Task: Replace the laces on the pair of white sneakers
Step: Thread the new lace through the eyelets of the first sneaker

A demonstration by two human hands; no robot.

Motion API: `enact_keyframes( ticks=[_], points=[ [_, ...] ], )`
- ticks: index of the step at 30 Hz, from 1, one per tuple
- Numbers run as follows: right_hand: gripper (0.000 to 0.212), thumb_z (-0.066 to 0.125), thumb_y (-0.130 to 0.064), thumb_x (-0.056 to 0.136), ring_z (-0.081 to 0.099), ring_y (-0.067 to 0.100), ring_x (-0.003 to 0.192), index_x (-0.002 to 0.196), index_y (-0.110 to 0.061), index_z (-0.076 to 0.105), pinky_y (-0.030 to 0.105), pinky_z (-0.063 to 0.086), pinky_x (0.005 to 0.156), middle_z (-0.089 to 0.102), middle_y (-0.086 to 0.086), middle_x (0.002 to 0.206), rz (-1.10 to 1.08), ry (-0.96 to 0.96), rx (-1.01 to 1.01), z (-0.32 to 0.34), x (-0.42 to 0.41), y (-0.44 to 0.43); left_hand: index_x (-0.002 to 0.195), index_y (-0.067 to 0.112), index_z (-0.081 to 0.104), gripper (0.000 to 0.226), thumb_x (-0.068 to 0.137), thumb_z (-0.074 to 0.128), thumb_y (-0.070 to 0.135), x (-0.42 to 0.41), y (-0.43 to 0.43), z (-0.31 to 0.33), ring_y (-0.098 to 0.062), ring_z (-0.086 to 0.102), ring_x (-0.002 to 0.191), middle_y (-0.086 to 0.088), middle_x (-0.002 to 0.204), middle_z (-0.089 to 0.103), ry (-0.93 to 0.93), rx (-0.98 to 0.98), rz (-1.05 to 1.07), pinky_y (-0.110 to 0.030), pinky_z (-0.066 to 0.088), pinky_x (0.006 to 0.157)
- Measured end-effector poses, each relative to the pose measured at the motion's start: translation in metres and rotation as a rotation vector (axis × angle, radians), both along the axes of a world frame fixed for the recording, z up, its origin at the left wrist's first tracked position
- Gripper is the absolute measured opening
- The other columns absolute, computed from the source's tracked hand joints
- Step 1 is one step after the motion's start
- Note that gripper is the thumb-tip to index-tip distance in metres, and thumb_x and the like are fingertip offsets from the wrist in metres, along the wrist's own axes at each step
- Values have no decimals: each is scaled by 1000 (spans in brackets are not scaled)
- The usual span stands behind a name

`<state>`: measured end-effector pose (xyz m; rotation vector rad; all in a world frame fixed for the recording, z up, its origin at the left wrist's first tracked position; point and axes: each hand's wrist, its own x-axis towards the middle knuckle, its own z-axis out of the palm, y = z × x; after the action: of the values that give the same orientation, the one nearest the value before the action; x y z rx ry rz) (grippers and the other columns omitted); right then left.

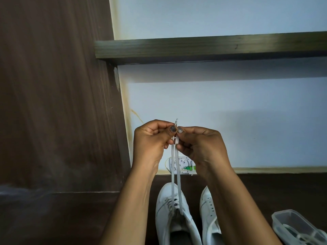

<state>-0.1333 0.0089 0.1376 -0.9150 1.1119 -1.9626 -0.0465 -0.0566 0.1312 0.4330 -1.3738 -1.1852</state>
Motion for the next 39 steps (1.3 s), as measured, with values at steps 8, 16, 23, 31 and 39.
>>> enact_keyframes(
  ticks=[8,16,23,31,39],
  points=[
    [18,67,-8,84,65,8,58,69,-16,72,15,44,46,69,0,61,-48,185,25,-4,2,0,52,17,70,17,65,69,7,0,-1,-2,-7,39,44,-2,54,53,89,171,-114,-16,30,41],
    [6,62,-8,87,67,19,52,82,-12,61,36,58,64,68,8,68,-186,383,111,-17,3,-12,70,12,65,8,78,67,10,3,-3,-8,-20,62,61,-10,70,60,-46,93,-135,-33,54,52],
    [15,54,9,86,48,11,47,77,0,62,22,47,49,56,8,59,105,342,249,-46,-14,-6,75,9,61,11,82,64,1,2,-2,-46,-11,49,38,-9,62,54,-194,274,-155,-17,41,37],
    [19,54,3,90,49,7,41,73,-2,60,17,41,41,57,1,48,318,78,383,-94,-29,5,69,3,52,19,82,64,-3,-1,0,-94,-15,50,49,-14,64,55,-332,568,-215,-14,42,37],
    [23,56,7,86,42,10,34,68,-7,54,17,35,39,48,4,45,199,65,515,-111,-30,-6,70,1,54,23,74,63,-20,9,5,-95,-19,66,57,-11,69,58,-498,384,-323,-26,57,51]
  ],
)
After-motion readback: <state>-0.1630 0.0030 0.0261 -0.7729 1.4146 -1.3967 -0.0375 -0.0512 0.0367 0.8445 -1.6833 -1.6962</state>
